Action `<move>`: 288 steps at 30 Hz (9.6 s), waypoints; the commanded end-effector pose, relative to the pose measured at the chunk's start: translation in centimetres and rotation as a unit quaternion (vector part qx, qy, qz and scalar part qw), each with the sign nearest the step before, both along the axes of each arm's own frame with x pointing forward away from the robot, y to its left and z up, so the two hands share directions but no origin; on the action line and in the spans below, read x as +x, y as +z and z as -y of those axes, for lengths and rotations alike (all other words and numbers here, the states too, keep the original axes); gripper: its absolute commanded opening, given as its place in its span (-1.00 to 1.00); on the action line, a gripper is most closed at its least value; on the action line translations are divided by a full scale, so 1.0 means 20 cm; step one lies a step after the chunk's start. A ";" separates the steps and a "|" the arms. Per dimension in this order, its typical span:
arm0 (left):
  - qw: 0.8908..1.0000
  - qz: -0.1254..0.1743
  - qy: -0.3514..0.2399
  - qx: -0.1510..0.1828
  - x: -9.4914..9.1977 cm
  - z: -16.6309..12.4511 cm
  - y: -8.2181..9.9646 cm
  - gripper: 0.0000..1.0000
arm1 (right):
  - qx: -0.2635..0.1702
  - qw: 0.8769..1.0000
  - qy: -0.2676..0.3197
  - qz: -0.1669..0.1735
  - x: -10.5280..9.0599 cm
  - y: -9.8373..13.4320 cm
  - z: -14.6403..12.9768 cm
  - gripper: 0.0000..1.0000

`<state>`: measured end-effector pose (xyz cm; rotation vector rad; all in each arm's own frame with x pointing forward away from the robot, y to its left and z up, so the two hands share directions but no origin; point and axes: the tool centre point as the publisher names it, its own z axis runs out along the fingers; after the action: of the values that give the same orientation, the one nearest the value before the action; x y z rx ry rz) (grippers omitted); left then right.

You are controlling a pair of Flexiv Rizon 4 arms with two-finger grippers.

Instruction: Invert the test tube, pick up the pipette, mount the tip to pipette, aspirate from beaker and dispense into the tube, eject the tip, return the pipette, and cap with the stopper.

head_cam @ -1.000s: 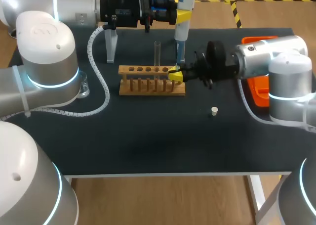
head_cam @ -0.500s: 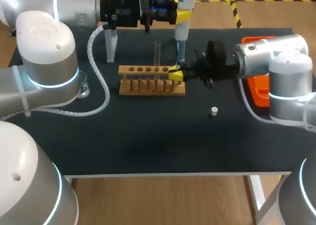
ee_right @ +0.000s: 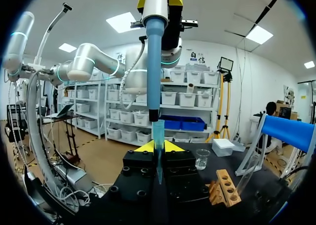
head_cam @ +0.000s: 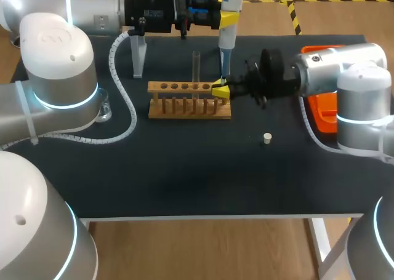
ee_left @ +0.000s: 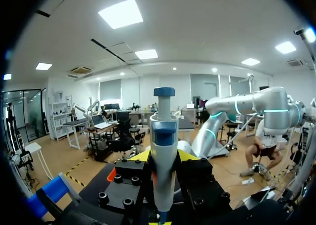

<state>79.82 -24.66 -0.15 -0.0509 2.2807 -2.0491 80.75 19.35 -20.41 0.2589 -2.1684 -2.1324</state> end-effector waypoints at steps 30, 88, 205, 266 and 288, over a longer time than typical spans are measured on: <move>1.000 0.000 0.002 0.000 0.00 0.00 -0.02 -1.00 | -0.005 1.000 0.011 0.004 -0.02 -0.04 -0.02 -1.00; 1.000 0.000 0.002 0.000 0.00 0.00 -0.02 -1.00 | -0.006 1.000 -0.001 -0.023 -0.05 0.01 0.00 -1.00; 1.000 0.000 0.002 0.000 0.00 0.00 -0.02 -1.00 | -0.069 0.997 -0.024 0.010 -0.16 -0.21 0.43 1.00; 0.987 0.019 0.161 -0.011 0.44 -1.35 -0.45 -1.00 | -0.069 0.997 -0.024 0.010 -0.16 -0.21 0.43 1.00; 0.982 0.024 0.185 -0.018 0.55 -1.48 -0.55 -1.00 | -0.069 0.997 -0.024 0.010 -0.16 -0.21 0.43 1.00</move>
<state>90.58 4.89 -10.78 -0.3955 2.0259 -1.8674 77.60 10.83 -24.70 0.2194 -2.3416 -2.0017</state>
